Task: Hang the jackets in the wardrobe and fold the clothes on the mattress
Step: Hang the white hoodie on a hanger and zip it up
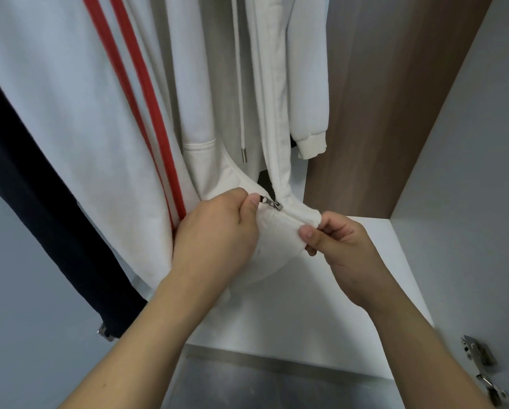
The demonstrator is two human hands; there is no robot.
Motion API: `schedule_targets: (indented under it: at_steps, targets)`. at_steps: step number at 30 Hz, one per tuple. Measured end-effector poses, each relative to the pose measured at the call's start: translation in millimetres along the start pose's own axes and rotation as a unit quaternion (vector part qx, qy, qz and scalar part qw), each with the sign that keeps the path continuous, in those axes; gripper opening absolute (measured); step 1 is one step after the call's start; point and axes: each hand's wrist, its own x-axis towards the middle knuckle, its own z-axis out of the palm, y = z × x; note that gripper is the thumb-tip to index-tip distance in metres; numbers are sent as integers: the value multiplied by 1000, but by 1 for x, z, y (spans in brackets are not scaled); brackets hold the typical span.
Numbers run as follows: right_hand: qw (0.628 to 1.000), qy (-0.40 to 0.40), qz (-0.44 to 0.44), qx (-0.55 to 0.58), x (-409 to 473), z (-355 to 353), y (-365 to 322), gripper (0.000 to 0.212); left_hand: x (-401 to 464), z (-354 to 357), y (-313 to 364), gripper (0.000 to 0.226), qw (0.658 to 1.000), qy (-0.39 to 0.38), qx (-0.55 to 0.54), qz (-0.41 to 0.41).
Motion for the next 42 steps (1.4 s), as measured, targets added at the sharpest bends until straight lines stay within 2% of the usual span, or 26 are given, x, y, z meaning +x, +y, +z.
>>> schedule_targets:
  at_steps: [3,5,8,11,13,15,17,18,20,21,22,23,25,26,27,30,33,34,35,38,40,42]
  targets:
    - [997,-22,28,74,0,-2,6,25,-5,5,7,40,998,-12,27,49]
    - [994,-29,35,102,2,-4,6,33,-6,7,9,39,996,-38,22,78]
    - [996,11,28,88,4,-3,11,34,-5,7,10,37,993,-41,31,103]
    - [994,38,36,95,4,-4,18,24,3,-3,12,34,993,7,74,89]
    - [989,66,65,112,2,-6,18,18,12,-17,17,33,993,75,69,60]
    - [981,119,106,111,2,-9,17,16,25,-28,36,31,984,132,95,76]
    - [976,147,157,41,5,-8,18,9,36,-30,64,30,972,104,159,137]
    - [971,158,176,-15,7,-6,17,13,42,-29,77,30,962,75,200,168]
    - [968,153,161,-115,13,-4,4,55,59,-27,97,25,940,21,274,201]
    - [972,133,119,-152,18,-4,-7,68,69,-29,105,22,930,-2,305,205]
    - [973,102,75,-191,25,-5,-19,71,79,-32,111,19,921,-21,330,206]
    - [969,68,35,-236,33,-5,-33,64,89,-36,118,17,914,-37,348,205]
    - [941,34,-21,-337,52,-5,-62,33,106,-46,129,22,911,-75,356,197]
    - [926,36,-47,-372,61,-4,-72,24,114,-51,133,25,914,-96,347,188]
    - [916,48,-67,-393,70,-2,-80,26,121,-55,137,26,917,-109,340,180]
    - [888,82,-58,-449,82,-1,-82,35,141,-77,146,27,917,-52,360,162]
    - [832,6,70,-551,85,-7,-72,31,162,-114,158,21,925,83,339,151]
    - [820,-17,86,-565,91,-9,-79,30,167,-126,163,18,923,113,330,163]
    - [827,-24,74,-557,98,-8,-92,28,172,-135,167,16,920,119,328,181]
    - [902,13,-58,-427,123,14,-153,23,181,-151,178,19,906,79,352,220]
    - [895,42,-118,-428,140,29,-184,30,187,-156,186,21,891,95,378,231]
    - [871,23,-69,-485,150,34,-196,29,193,-167,193,25,879,142,392,230]
